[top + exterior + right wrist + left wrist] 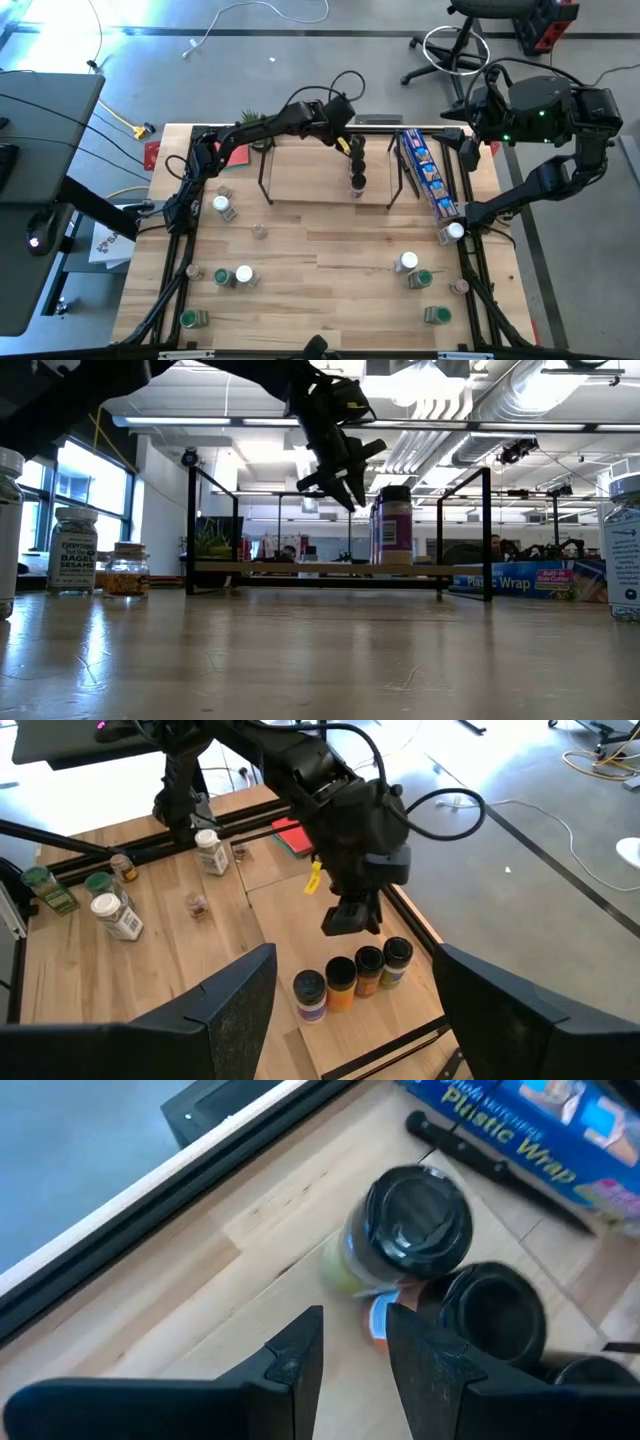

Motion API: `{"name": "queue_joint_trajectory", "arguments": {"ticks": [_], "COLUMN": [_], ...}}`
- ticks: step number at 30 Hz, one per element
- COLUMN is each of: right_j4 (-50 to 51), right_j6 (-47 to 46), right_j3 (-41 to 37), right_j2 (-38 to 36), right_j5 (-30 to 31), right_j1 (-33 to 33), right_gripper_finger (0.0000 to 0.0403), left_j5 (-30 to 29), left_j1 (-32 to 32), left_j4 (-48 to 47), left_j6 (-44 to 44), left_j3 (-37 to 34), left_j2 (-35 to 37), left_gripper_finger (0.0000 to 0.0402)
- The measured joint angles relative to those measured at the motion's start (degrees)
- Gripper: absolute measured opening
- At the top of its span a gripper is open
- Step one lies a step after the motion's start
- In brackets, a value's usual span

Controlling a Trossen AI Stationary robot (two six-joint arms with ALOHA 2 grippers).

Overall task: Shelf spices
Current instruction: Adjust the black seasoning bottles on the shelf

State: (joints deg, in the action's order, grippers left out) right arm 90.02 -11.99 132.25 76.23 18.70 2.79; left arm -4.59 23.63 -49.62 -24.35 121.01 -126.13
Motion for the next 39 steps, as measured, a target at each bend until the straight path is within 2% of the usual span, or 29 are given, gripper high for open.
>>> {"name": "queue_joint_trajectory", "arguments": {"ticks": [17,29,32,39], "right_j4": [0.00,0.00,0.00,-0.01], "right_j6": [-0.02,-0.04,-0.15,-1.03], "right_j3": [0.00,0.01,0.00,0.00], "right_j2": [0.02,0.02,0.02,0.02], "right_j5": [1.33,1.32,1.32,1.33], "right_j1": [0.00,0.00,0.01,0.00], "right_gripper_finger": [0.0263,0.0263,0.0263,0.0263], "left_j5": [3.48,-0.35,-0.98,1.56], "left_j1": [-1.63,-0.37,0.95,2.24], "left_j4": [-1.86,-1.66,0.26,5.35], "left_j6": [-3.31,-5.45,-6.50,-6.08], "left_j3": [0.00,0.00,0.00,0.00], "left_j2": [-1.66,-1.90,-1.90,-1.91], "left_gripper_finger": [0.0106,0.0106,0.0106,0.0106]}}
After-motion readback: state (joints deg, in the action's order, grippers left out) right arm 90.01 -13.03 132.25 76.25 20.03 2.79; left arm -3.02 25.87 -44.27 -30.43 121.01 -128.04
